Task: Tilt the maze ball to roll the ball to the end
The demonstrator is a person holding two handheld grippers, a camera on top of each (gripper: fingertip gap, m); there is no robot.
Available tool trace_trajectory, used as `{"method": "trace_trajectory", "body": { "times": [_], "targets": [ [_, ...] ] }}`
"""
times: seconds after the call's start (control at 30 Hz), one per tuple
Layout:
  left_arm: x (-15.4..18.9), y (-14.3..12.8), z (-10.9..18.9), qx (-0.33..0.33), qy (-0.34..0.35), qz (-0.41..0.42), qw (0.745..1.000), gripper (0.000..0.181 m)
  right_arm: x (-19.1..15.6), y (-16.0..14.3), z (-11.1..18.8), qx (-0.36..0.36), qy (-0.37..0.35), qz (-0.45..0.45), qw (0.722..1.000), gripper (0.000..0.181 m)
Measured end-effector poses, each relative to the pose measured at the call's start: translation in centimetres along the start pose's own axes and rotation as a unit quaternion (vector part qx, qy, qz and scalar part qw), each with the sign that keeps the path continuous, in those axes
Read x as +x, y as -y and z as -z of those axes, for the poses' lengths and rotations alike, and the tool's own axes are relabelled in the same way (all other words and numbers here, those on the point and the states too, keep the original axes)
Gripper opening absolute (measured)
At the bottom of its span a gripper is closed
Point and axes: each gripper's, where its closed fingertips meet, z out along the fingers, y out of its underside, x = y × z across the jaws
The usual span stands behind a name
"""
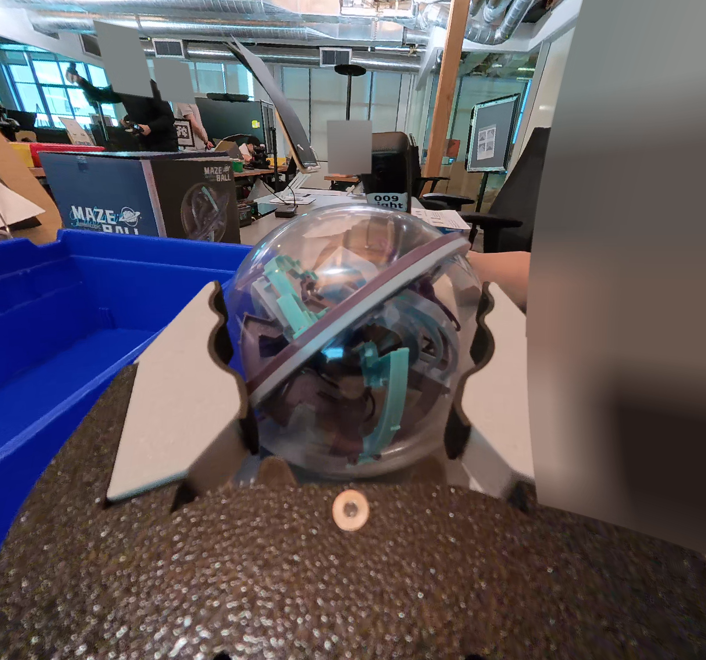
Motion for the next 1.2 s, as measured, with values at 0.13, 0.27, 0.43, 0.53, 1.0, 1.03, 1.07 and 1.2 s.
{"method": "trace_trajectory", "body": {
  "times": [0.13, 0.27, 0.43, 0.53, 1.0, 1.03, 1.07, 1.2],
  "targets": [
    [0.0, 0.1, 0.0, -0.006, 0.01, -0.011, 1.0, 0.123, 0.1, -0.3, 0.0, -0.009, -0.009, 0.004, 1.0, 0.133],
    [0.1, 0.1, -0.2, -0.011, 0.021, -0.023, 0.999, 0.121, 1.0, -1.3, -0.1, -0.042, -0.061, 0.061, 0.995, 0.133],
    [0.4, -0.1, -0.2, -0.013, 0.015, -0.03, 0.999, 0.125, 1.4, -1.0, -0.4, -0.039, -0.106, 0.129, 0.985, 0.139],
    [0.1, -0.1, 0.0, -0.006, 0.011, -0.018, 1.0, 0.124, 1.6, -0.1, -0.3, -0.013, -0.123, 0.165, 0.979, 0.142],
    [-0.1, 0.5, 0.6, 0.022, 0.0, 0.0, 1.0, 0.122, 1.7, 0.3, -0.6, -0.001, -0.157, 0.238, 0.958, 0.14],
    [-0.1, 0.6, 0.6, 0.022, 0.003, -0.001, 1.0, 0.122, 1.8, 0.3, -0.6, -0.003, -0.157, 0.237, 0.959, 0.14],
    [-0.1, 0.6, 0.5, 0.021, 0.008, -0.002, 1.0, 0.121, 1.8, 0.2, -0.6, -0.005, -0.158, 0.237, 0.959, 0.14],
    [-0.1, 0.8, 0.3, 0.017, 0.028, -0.014, 0.999, 0.118, 2.3, -0.3, -0.5, -0.022, -0.172, 0.248, 0.953, 0.137]
  ]
}}
